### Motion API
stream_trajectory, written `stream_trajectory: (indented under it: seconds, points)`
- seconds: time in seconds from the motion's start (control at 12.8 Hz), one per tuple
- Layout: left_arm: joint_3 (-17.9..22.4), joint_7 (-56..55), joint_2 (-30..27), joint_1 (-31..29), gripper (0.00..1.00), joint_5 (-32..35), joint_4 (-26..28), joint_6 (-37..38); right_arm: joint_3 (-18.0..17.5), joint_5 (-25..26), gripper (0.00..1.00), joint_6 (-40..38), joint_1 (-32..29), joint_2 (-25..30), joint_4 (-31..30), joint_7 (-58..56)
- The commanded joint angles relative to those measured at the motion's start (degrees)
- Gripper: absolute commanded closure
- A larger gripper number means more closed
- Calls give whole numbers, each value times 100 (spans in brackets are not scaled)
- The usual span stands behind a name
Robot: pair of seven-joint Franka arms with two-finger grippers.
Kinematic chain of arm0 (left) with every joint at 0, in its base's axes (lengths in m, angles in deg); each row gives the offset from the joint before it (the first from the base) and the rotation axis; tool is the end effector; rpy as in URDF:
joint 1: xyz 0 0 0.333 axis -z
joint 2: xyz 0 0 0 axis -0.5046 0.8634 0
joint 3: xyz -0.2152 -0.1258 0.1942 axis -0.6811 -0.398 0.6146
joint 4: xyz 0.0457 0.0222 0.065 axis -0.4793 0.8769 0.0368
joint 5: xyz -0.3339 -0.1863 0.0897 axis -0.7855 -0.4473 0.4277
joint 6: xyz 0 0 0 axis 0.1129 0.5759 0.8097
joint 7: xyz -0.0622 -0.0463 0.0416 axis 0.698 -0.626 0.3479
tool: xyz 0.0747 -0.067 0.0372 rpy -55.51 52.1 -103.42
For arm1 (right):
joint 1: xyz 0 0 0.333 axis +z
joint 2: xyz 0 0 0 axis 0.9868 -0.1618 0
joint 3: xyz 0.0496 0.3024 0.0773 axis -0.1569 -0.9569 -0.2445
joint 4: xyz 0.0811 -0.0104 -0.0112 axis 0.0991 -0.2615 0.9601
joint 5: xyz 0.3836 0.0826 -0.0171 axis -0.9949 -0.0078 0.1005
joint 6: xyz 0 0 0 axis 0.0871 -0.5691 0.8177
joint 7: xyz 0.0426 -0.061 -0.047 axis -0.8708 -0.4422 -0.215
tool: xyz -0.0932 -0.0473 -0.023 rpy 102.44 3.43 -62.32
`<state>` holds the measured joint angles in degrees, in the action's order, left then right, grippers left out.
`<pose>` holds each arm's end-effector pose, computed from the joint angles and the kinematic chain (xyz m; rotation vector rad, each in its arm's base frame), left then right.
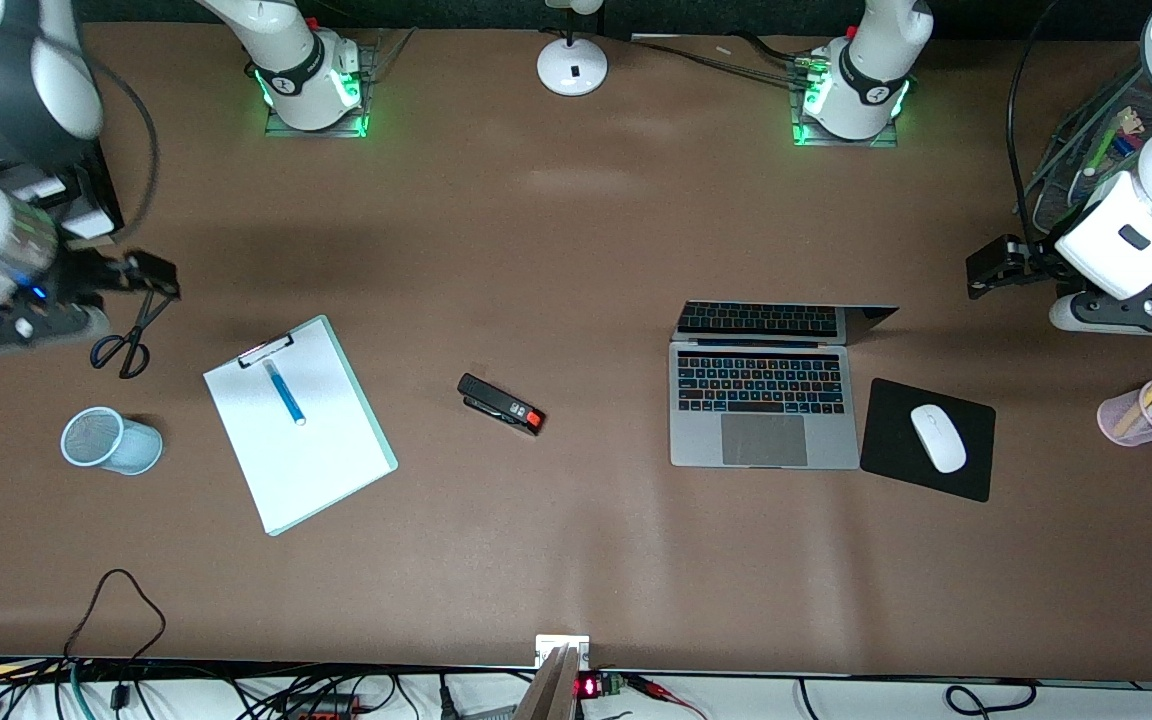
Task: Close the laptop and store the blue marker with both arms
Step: 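Move the right gripper toward the blue marker on the clipboard, then grasp the blue marker with the right gripper while the left gripper nears the laptop, then carry the marker to the cup while the left gripper reaches the laptop lid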
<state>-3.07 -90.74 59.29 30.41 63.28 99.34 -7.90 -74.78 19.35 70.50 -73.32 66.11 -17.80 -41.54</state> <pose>0.5902 -0.0533 0.5811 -3.1136 0.0750 0.0749 0.5982 0.0062 0.4635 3.1126 0.3294 -0.1930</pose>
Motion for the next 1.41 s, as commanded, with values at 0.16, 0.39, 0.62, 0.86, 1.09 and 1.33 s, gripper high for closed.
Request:
stream_trajectory:
  seconds: [0.16,0.39,0.62,0.86,1.09,1.33]
  points:
    - [-24,-1,193,-2,19,20,-147,42,-49,-70,2,841,98,-685,6,-635]
    - [-32,43,281,-11,66,11,-147,103,-57,-87,9,1702,98,-1187,-20,-1261]
    - [-33,86,281,-2,96,20,-147,244,-215,-96,12,2204,90,-1609,-29,-1454]
    - [-41,104,272,-2,98,2,-139,393,-416,-96,18,2810,90,-2110,-38,-1561]
    - [-261,-9,220,-2,99,-33,-51,867,-523,-96,29,3093,99,-2409,-90,-1561]
    - [-559,-640,96,-10,99,-330,308,921,-523,-88,42,3172,98,-2577,-99,-1579]
